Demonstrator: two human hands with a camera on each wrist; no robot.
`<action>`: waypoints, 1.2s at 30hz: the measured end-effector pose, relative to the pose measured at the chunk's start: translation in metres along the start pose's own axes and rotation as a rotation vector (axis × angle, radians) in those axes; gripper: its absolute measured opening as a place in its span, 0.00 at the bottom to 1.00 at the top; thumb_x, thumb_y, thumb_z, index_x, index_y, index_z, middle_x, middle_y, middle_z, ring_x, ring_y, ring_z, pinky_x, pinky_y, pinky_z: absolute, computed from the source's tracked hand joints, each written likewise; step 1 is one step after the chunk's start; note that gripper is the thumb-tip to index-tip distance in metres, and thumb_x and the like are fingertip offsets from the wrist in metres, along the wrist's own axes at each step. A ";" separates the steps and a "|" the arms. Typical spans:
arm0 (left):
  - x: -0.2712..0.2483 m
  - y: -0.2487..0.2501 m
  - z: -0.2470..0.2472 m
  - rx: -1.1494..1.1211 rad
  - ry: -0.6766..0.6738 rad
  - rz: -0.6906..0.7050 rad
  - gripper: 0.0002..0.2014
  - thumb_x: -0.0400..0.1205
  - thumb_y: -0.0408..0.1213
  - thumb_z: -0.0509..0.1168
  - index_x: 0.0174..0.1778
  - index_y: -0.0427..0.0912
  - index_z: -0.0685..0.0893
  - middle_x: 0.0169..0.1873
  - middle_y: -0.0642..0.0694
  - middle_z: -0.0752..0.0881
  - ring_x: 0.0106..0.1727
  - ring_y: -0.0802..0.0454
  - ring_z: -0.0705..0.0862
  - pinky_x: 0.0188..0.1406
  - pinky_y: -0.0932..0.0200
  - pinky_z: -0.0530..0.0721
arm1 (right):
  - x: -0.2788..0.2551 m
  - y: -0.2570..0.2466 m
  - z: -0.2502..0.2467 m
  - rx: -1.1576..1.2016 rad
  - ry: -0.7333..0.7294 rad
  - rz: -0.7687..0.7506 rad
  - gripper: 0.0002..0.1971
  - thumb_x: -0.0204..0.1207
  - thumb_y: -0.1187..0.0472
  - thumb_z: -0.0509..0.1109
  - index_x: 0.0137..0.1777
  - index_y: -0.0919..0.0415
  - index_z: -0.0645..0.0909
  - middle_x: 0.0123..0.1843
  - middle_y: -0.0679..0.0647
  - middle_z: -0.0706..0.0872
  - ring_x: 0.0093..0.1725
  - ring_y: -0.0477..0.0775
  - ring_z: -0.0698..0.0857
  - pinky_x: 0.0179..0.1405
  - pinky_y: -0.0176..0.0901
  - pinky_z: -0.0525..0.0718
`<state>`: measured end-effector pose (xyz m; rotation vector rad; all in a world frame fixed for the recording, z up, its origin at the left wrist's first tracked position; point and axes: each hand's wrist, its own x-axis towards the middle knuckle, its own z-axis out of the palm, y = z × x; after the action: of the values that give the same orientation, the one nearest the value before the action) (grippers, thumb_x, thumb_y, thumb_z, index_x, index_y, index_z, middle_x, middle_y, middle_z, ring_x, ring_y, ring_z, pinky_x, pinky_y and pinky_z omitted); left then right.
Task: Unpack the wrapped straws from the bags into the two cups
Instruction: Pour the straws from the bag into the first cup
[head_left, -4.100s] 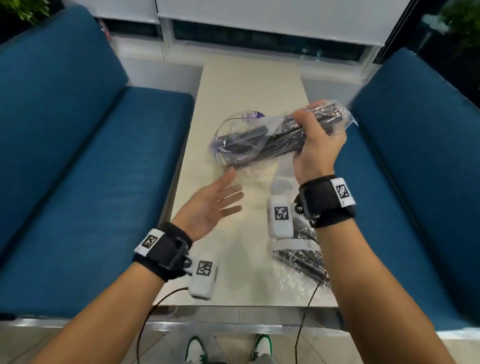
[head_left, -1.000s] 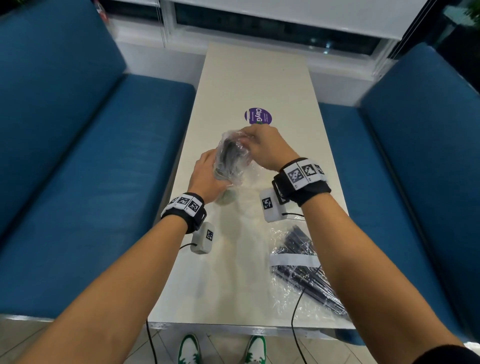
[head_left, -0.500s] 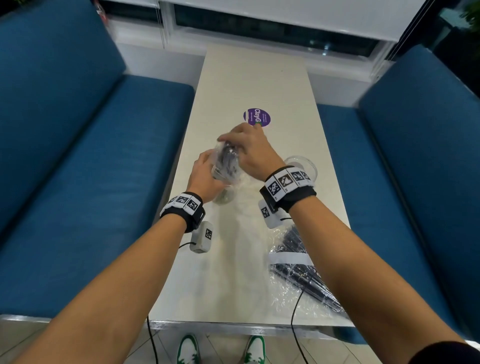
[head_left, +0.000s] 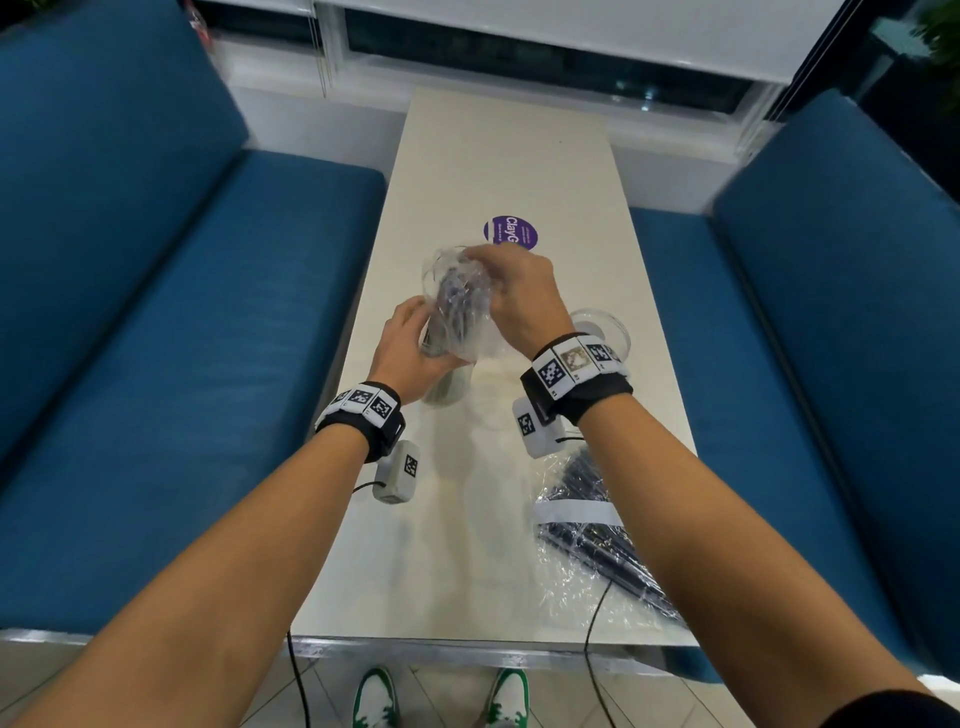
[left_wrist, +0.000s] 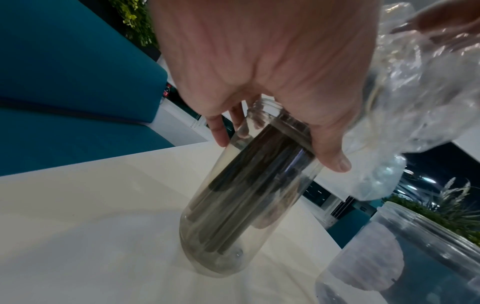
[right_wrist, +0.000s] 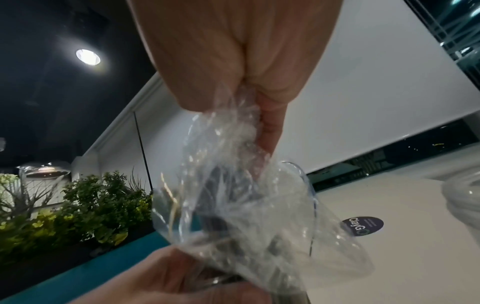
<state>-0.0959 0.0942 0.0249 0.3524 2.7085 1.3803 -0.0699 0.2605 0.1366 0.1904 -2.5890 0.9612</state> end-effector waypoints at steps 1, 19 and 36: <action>0.000 0.000 0.000 0.013 0.000 0.003 0.46 0.73 0.58 0.84 0.84 0.46 0.76 0.83 0.48 0.72 0.83 0.47 0.72 0.84 0.48 0.72 | 0.002 -0.002 -0.004 -0.001 0.021 0.008 0.18 0.79 0.69 0.62 0.63 0.61 0.88 0.55 0.62 0.90 0.55 0.63 0.88 0.59 0.59 0.86; -0.004 0.009 -0.001 -0.052 0.020 -0.046 0.44 0.65 0.60 0.86 0.75 0.52 0.78 0.70 0.53 0.80 0.69 0.51 0.81 0.73 0.42 0.83 | 0.012 -0.009 -0.050 -0.191 -0.005 -0.016 0.19 0.80 0.79 0.63 0.61 0.59 0.86 0.56 0.60 0.80 0.50 0.60 0.84 0.51 0.53 0.86; -0.112 0.028 -0.006 -0.129 0.429 0.358 0.23 0.78 0.39 0.66 0.68 0.33 0.77 0.63 0.43 0.74 0.60 0.41 0.79 0.59 0.37 0.83 | -0.097 0.000 -0.049 0.276 0.342 0.282 0.11 0.79 0.65 0.56 0.34 0.61 0.72 0.29 0.48 0.72 0.30 0.42 0.68 0.30 0.38 0.67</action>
<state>0.0165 0.0785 0.0470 0.6205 2.9703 1.9111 0.0337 0.2920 0.1333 -0.2555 -2.1991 1.3215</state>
